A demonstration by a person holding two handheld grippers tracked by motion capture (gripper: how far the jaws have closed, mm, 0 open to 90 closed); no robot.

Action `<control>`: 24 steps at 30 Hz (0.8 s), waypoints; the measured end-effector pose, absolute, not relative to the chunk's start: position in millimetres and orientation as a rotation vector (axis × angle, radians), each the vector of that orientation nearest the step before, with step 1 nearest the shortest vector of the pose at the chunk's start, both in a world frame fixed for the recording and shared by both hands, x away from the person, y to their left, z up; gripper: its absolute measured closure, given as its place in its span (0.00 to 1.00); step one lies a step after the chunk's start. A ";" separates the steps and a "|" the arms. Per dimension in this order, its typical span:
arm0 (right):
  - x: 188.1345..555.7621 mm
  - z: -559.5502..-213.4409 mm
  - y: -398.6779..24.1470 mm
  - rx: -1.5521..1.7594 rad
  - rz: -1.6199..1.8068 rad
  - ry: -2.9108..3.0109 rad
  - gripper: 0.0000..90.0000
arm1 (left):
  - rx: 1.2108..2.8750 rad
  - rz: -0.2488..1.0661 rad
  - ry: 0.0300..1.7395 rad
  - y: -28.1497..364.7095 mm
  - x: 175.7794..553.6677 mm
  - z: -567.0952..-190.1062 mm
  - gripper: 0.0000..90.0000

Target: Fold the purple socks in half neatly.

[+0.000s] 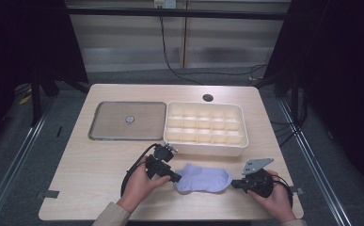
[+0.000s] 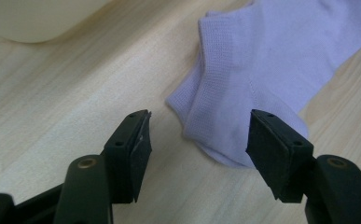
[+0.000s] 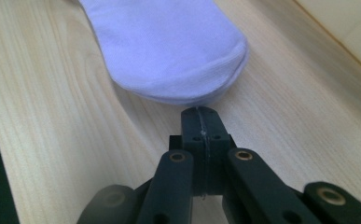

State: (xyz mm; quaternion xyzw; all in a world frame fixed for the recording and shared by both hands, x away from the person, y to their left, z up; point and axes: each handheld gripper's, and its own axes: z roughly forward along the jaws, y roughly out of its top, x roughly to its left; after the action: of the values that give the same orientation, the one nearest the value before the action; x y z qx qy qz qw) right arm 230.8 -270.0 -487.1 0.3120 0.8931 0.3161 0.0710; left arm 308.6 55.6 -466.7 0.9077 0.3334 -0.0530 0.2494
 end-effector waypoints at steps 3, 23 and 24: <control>231.8 -487.5 -269.1 0.936 0.941 2.690 1.00 | 2.474 -0.149 0.914 53.0 308.4 -468.7 0.43; 232.4 -488.7 -263.3 0.908 0.941 2.698 1.00 | 2.590 0.007 0.911 35.0 299.5 -470.8 0.69; 232.4 -488.7 -263.3 0.908 0.941 2.698 1.00 | 2.587 0.006 0.917 34.0 298.7 -470.8 0.69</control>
State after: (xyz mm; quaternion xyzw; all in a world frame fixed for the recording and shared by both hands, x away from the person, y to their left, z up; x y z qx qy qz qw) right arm 232.4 -263.3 -488.7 0.3020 0.8976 0.3131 0.0717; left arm 298.7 34.0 -470.8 0.9240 0.3275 0.0021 0.1973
